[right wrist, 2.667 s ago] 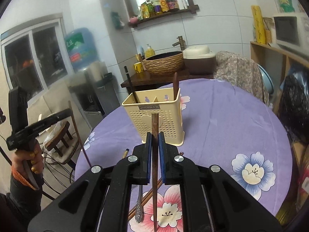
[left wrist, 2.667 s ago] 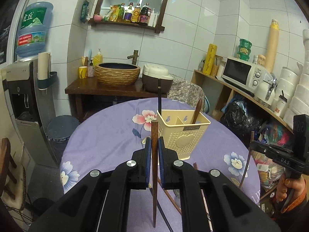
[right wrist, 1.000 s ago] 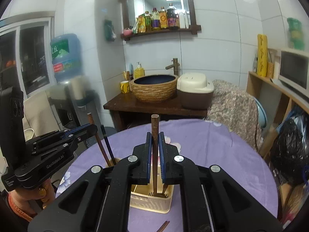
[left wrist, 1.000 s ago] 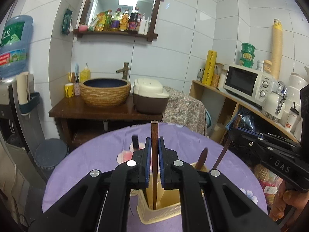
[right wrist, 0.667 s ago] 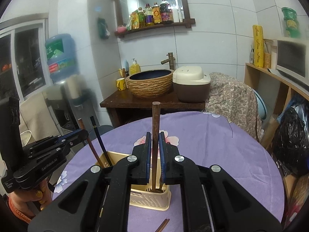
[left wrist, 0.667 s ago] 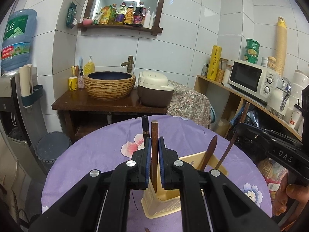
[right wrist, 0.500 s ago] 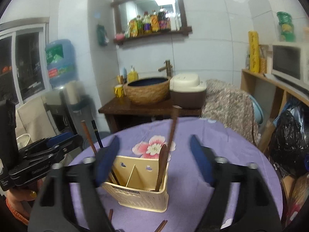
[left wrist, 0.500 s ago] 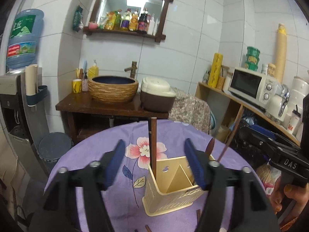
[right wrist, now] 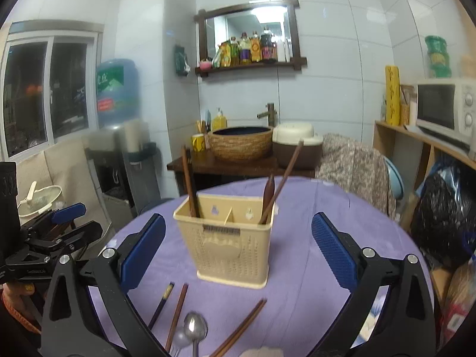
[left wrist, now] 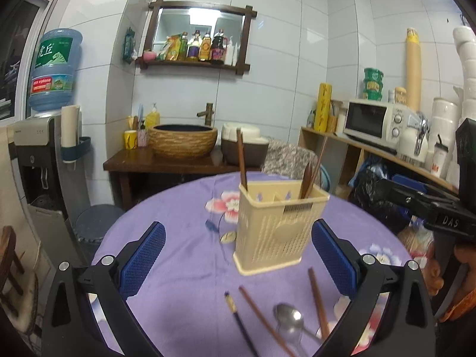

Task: Organize utensils
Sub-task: 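Withdraw both grippers from the holder back over the table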

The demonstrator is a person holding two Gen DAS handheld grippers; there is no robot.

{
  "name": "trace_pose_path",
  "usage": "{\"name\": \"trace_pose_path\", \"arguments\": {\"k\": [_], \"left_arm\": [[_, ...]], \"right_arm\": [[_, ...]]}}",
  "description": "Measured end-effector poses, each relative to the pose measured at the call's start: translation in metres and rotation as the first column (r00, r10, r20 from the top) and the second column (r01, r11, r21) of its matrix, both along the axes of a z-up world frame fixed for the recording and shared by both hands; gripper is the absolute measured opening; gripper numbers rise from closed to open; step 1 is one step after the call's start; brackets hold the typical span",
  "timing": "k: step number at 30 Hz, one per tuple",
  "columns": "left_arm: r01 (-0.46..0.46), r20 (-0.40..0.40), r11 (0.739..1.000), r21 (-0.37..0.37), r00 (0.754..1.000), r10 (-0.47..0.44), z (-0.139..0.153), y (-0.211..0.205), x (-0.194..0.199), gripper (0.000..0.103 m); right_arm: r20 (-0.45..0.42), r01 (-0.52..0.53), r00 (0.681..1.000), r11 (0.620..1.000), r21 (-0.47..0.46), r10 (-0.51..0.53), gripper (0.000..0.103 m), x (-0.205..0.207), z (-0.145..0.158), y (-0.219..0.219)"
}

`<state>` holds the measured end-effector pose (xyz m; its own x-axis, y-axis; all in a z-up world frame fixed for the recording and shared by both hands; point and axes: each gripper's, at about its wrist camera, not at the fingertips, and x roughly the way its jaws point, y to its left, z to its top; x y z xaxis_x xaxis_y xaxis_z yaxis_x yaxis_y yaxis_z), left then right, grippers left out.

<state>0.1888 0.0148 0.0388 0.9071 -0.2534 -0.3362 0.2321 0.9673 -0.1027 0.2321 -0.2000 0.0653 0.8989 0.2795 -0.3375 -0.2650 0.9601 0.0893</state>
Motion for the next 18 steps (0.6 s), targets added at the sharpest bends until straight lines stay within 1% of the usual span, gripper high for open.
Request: {"name": "trace_pose_path", "arguments": {"k": [2, 4, 7, 9, 12, 15, 17, 18], "left_arm": [[-0.025, -0.020, 1.000, 0.014, 0.999, 0.025, -0.011, 0.005, -0.007, 0.098], [-0.035, -0.046, 0.999, 0.011, 0.998, 0.035, -0.021, 0.009, -0.013, 0.098], [-0.057, -0.096, 0.998, 0.013, 0.994, 0.058, -0.036, 0.016, -0.020, 0.098], [-0.077, -0.112, 0.997, 0.018, 0.991, 0.079, -0.044, 0.020, -0.025, 0.098], [-0.097, -0.149, 0.995, 0.011, 0.984, 0.097, -0.055, 0.023, -0.032, 0.098], [-0.114, -0.171, 0.993, 0.009, 0.979, 0.114, -0.065, 0.026, -0.036, 0.098], [-0.117, -0.197, 0.993, 0.021, 0.973, 0.119, -0.072, 0.027, -0.038, 0.098], [-0.118, -0.205, 0.993, 0.025, 0.971, 0.120, -0.075, 0.027, -0.040, 0.098]], "right_arm": [[-0.010, 0.019, 1.000, 1.000, 0.003, -0.019, 0.097, -0.011, -0.012, -0.001], [-0.017, 0.034, 0.999, 0.999, -0.005, -0.034, 0.097, -0.022, -0.023, -0.001], [-0.017, 0.047, 0.999, 0.998, -0.037, -0.047, 0.097, -0.036, -0.036, 0.004], [-0.018, 0.053, 0.998, 0.997, -0.063, -0.054, 0.097, -0.045, -0.044, 0.008], [-0.028, 0.081, 0.996, 0.994, -0.074, -0.084, 0.097, -0.057, -0.057, 0.010], [-0.061, 0.110, 0.992, 0.991, -0.076, -0.115, 0.097, -0.063, -0.071, 0.007], [-0.101, 0.136, 0.984, 0.988, -0.078, -0.144, 0.097, -0.065, -0.083, 0.003], [-0.107, 0.146, 0.982, 0.986, -0.076, -0.154, 0.097, -0.066, -0.086, 0.001]]}}
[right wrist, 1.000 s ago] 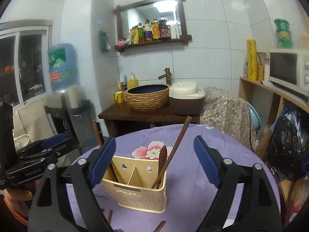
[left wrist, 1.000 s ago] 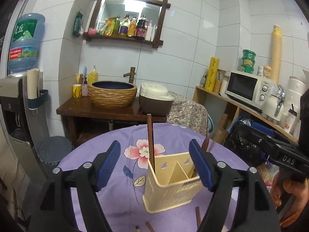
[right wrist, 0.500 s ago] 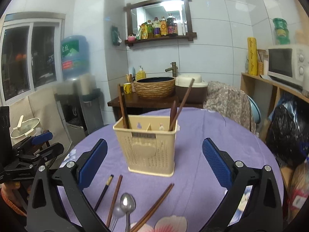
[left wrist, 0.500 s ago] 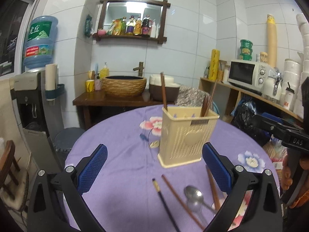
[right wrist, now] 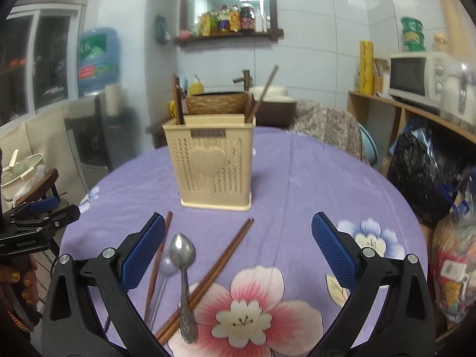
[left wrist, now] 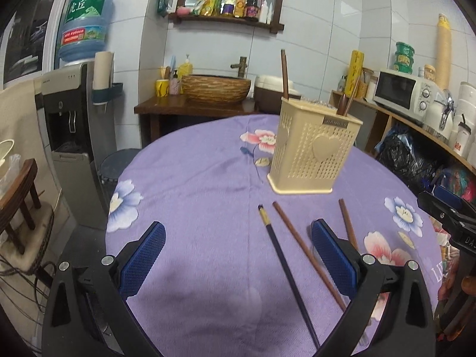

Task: Organize utensils
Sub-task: 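Withdraw both grippers from the holder back over the table, then lower the left gripper onto the black gold-tipped chopstick and close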

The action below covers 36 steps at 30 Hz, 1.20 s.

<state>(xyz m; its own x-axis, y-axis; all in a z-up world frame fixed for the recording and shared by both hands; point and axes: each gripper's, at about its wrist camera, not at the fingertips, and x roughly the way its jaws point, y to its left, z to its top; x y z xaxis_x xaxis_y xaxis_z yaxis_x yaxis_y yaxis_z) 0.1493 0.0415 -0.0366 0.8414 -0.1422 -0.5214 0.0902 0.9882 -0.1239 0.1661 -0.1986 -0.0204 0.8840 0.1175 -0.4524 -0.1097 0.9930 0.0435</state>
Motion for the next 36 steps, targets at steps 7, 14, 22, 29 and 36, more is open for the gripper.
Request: {"name": "trace_pose_path", "arguments": {"k": [7, 14, 22, 29, 36], "left_arm": [[0.009, -0.084, 1.000, -0.011, 0.996, -0.010, -0.016, 0.000, 0.004, 0.097], [0.062, -0.171, 0.998, 0.001, 0.983, -0.061, -0.031, -0.018, 0.018, 0.068], [0.096, -0.245, 0.995, 0.031, 0.966, -0.085, -0.046, -0.037, 0.026, 0.058], [0.086, -0.245, 0.996, 0.031, 0.967, -0.076, -0.044, -0.033, 0.023, 0.058], [0.090, -0.255, 0.996, 0.029, 0.964, -0.079, -0.046, -0.034, 0.024, 0.058]], "right_arm": [[-0.114, 0.040, 0.993, 0.999, 0.022, -0.037, 0.097, 0.002, -0.029, -0.012], [-0.216, 0.087, 0.973, 0.996, 0.007, -0.084, 0.097, 0.015, -0.045, -0.015], [-0.323, 0.075, 0.942, 0.994, -0.076, -0.095, 0.097, 0.033, -0.066, 0.000], [-0.395, 0.028, 0.915, 0.988, -0.151, -0.087, 0.097, 0.054, -0.082, 0.026], [-0.450, 0.011, 0.889, 0.987, -0.159, -0.083, 0.097, 0.061, -0.085, 0.023]]}}
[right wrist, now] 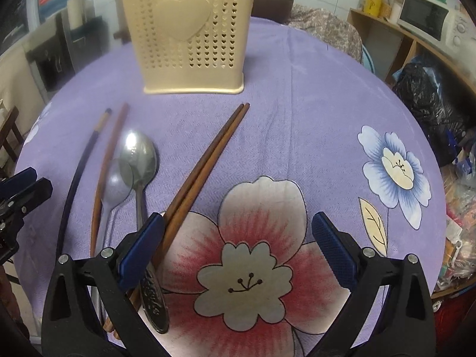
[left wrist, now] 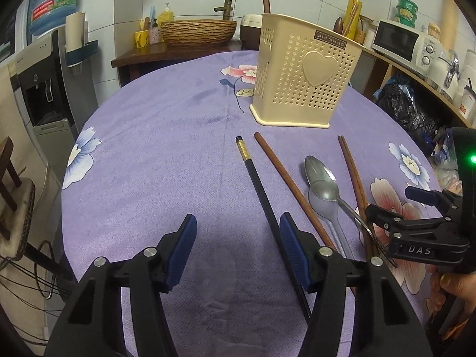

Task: Organize utensils
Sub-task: 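Lower the left gripper onto the black gold-tipped chopstick and close, then close the right gripper on a silver spoon handle while the left gripper holds the chopstick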

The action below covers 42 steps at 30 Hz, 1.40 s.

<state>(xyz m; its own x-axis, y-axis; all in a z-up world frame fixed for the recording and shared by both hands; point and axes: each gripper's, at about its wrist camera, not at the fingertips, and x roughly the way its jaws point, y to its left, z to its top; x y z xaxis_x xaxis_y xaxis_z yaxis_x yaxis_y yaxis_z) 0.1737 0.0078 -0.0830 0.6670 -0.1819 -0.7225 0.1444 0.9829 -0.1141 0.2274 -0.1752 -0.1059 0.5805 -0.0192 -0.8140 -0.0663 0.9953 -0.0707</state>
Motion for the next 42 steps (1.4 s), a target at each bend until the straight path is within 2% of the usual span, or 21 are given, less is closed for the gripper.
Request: {"name": "trace_pose_path", "arguments": {"k": [3, 6, 8, 12, 14, 17, 21, 22, 26, 29, 39, 42], "left_arm": [[0.006, 0.001, 1.000, -0.001, 1.000, -0.006, 0.000, -0.001, -0.001, 0.058], [0.009, -0.001, 1.000, -0.003, 1.000, -0.009, 0.000, -0.001, -0.001, 0.058], [0.008, -0.004, 1.000, -0.004, 1.000, -0.008, 0.000, -0.001, 0.000, 0.058], [0.009, 0.000, 1.000, -0.010, 1.000, -0.009, 0.002, -0.001, 0.000, 0.058], [0.011, 0.003, 1.000, -0.006, 1.000, -0.011, 0.002, -0.002, -0.001, 0.058], [0.012, -0.004, 1.000, -0.004, 1.000, -0.012, 0.000, -0.003, 0.000, 0.058], [0.023, -0.011, 1.000, 0.003, 1.000, -0.023, -0.001, -0.007, 0.004, 0.057], [0.031, -0.011, 0.999, 0.016, 0.999, -0.030, -0.002, -0.011, 0.006, 0.057], [0.050, -0.031, 0.997, 0.050, 0.998, -0.049, -0.008, -0.020, 0.016, 0.051], [0.061, -0.048, 0.996, 0.066, 0.997, -0.058, -0.012, -0.024, 0.027, 0.047], [0.069, -0.078, 0.989, 0.128, 0.995, -0.059, -0.011, -0.032, 0.088, 0.017], [0.070, -0.086, 0.990, 0.126, 0.995, -0.060, -0.011, -0.030, 0.098, 0.013]], "right_arm": [[-0.001, 0.049, 0.999, 0.994, -0.096, -0.049, 0.097, 0.000, 0.000, -0.016], [-0.003, 0.075, 0.997, 0.997, 0.015, -0.075, 0.097, -0.005, 0.001, -0.041], [0.015, 0.088, 0.996, 0.995, 0.040, -0.088, 0.097, -0.008, 0.004, -0.044], [0.003, 0.023, 1.000, 0.997, 0.073, -0.023, 0.097, -0.004, 0.004, -0.024], [0.034, -0.002, 0.999, 0.998, 0.068, -0.001, 0.097, -0.005, 0.008, -0.013], [0.065, -0.071, 0.996, 0.992, 0.108, 0.065, 0.097, -0.004, 0.016, 0.000], [0.093, -0.112, 0.990, 0.993, 0.043, 0.108, 0.097, -0.004, 0.025, 0.010], [0.099, -0.111, 0.990, 0.992, 0.055, 0.105, 0.097, -0.006, 0.027, 0.008], [0.117, -0.129, 0.987, 0.982, 0.139, 0.113, 0.097, -0.015, 0.033, 0.002], [0.119, -0.142, 0.985, 0.981, 0.129, 0.127, 0.097, -0.016, 0.033, 0.007], [0.124, -0.132, 0.986, 0.979, 0.153, 0.114, 0.097, -0.016, 0.033, 0.008], [0.128, -0.138, 0.985, 0.977, 0.161, 0.118, 0.097, -0.017, 0.035, 0.011]]}}
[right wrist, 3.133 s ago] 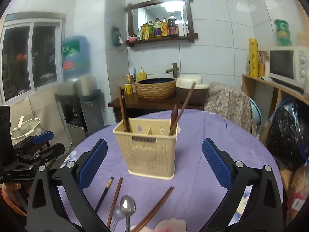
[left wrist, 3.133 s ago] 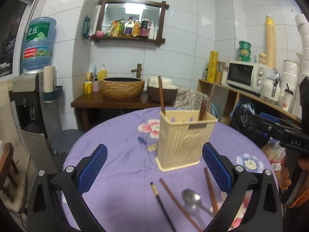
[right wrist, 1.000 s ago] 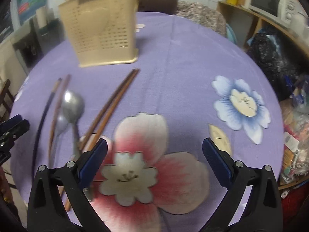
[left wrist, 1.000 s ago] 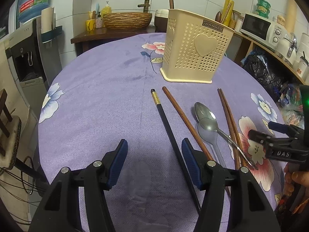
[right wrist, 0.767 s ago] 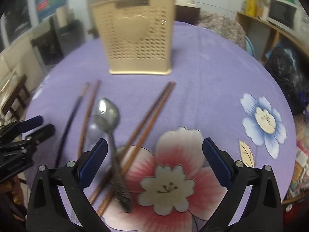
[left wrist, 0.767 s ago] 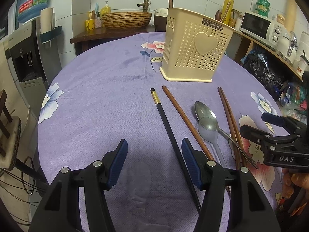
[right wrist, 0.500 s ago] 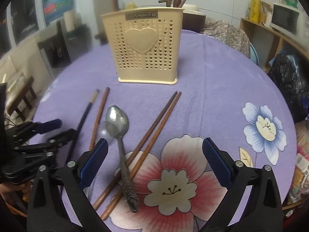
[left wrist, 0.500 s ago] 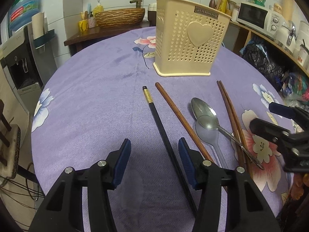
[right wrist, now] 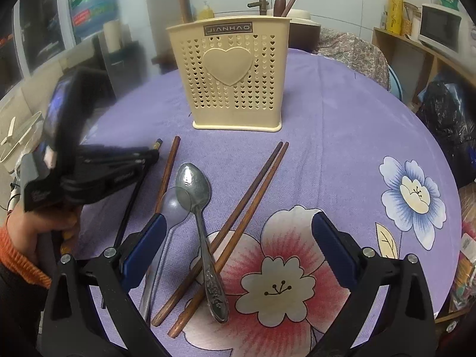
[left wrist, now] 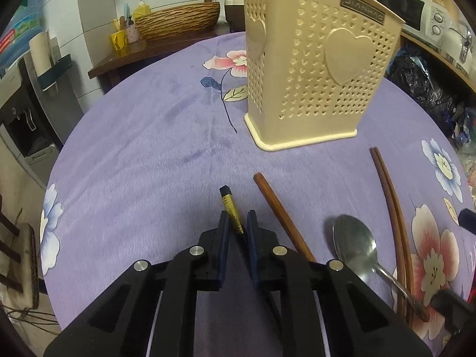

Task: Organize utensils
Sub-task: 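Close the right gripper on a silver spoon handle while the left gripper holds the chopstick, then lift and carry the chopstick and spoon over the cream holder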

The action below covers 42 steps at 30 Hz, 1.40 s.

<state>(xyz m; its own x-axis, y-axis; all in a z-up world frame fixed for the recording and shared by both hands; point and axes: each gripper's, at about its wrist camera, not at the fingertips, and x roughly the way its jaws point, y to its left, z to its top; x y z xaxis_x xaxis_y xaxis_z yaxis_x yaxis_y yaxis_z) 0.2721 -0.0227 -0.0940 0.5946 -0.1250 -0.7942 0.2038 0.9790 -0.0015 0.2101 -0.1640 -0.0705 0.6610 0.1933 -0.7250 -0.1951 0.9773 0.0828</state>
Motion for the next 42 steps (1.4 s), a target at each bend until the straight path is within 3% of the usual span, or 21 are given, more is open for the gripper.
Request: {"name": "trace_pose_path", "arguments": {"k": [6, 10, 13, 24, 27, 36, 42], "left_arm": [[-0.002, -0.002, 1.000, -0.015, 1.000, 0.002, 0.001, 0.013, -0.007, 0.012], [-0.022, -0.003, 0.999, -0.044, 1.000, 0.022, 0.001, 0.029, -0.017, 0.012], [-0.037, -0.006, 0.997, -0.067, 0.999, 0.037, 0.001, 0.039, -0.022, 0.012], [-0.028, 0.005, 0.996, -0.086, 1.000, 0.029, 0.001, 0.042, -0.022, 0.012], [-0.024, 0.006, 0.996, -0.084, 1.000, 0.024, 0.001, 0.042, -0.022, 0.012], [-0.021, 0.006, 0.997, -0.075, 1.000, 0.022, 0.000, 0.041, -0.021, 0.012], [-0.029, -0.003, 0.995, -0.090, 1.000, 0.029, 0.002, 0.041, -0.017, 0.011]], "right_arm": [[-0.016, -0.089, 0.996, 0.996, 0.012, 0.089, 0.086, -0.001, -0.004, 0.035], [-0.047, -0.124, 0.991, 0.992, -0.014, 0.123, 0.074, 0.009, -0.016, 0.065], [-0.062, -0.094, 0.994, 0.994, -0.063, 0.091, 0.068, 0.019, -0.024, 0.075], [-0.093, -0.059, 0.994, 0.994, -0.088, 0.051, 0.048, 0.034, -0.036, 0.081], [-0.089, -0.067, 0.994, 0.993, -0.092, 0.059, 0.037, 0.035, -0.036, 0.083], [-0.054, -0.076, 0.996, 0.996, -0.050, 0.073, 0.037, 0.028, -0.024, 0.077], [-0.024, -0.102, 0.994, 0.993, 0.052, 0.103, 0.037, 0.016, -0.002, 0.058]]}}
